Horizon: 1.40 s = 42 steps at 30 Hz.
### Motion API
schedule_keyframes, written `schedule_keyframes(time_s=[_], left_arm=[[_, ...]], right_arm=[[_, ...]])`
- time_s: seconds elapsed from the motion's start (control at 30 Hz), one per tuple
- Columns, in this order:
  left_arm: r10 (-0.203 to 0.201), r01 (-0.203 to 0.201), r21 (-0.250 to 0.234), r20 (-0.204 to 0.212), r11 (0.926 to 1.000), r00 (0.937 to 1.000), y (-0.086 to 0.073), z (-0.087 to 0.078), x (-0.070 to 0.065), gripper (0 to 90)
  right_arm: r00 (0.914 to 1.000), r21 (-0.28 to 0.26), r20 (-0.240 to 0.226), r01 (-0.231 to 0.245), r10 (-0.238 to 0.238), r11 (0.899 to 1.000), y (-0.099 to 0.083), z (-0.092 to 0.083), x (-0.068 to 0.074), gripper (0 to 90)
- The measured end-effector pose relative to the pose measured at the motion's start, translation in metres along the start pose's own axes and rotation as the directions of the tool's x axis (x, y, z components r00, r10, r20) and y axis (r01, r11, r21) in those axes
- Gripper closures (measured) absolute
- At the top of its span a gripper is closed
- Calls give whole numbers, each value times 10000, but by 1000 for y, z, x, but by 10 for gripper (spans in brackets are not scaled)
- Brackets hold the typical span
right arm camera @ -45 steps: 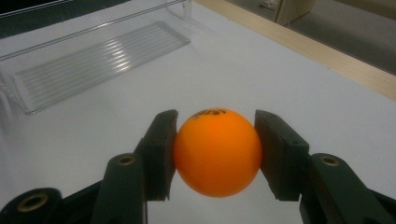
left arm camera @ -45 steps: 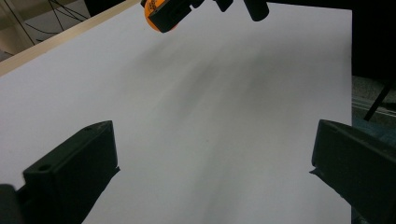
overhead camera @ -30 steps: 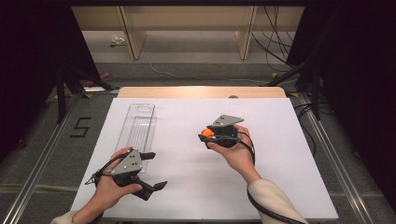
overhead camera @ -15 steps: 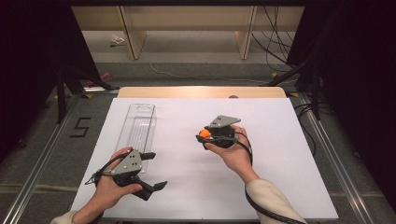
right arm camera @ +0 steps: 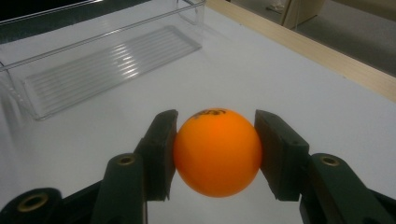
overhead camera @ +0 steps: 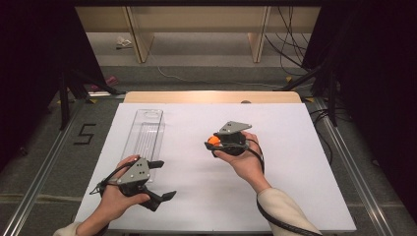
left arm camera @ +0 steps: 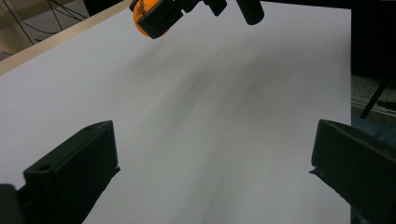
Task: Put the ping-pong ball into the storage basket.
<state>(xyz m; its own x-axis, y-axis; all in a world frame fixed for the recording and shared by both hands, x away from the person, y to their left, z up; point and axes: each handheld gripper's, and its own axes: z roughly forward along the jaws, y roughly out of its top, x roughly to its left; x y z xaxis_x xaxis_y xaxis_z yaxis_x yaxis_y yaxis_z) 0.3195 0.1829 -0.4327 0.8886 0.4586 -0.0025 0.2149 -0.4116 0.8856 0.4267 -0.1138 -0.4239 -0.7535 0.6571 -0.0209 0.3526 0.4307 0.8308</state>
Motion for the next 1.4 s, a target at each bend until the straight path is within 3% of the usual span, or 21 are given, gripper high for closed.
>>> schedule_keyframes(time_s=[1.4], left_arm=[[156, -157, 50, 88, 9999, 9998, 1, 1, -2, 4]], right_arm=[[9997, -173, -227, 113, -117, 9998, 13, 13, 9, 516]])
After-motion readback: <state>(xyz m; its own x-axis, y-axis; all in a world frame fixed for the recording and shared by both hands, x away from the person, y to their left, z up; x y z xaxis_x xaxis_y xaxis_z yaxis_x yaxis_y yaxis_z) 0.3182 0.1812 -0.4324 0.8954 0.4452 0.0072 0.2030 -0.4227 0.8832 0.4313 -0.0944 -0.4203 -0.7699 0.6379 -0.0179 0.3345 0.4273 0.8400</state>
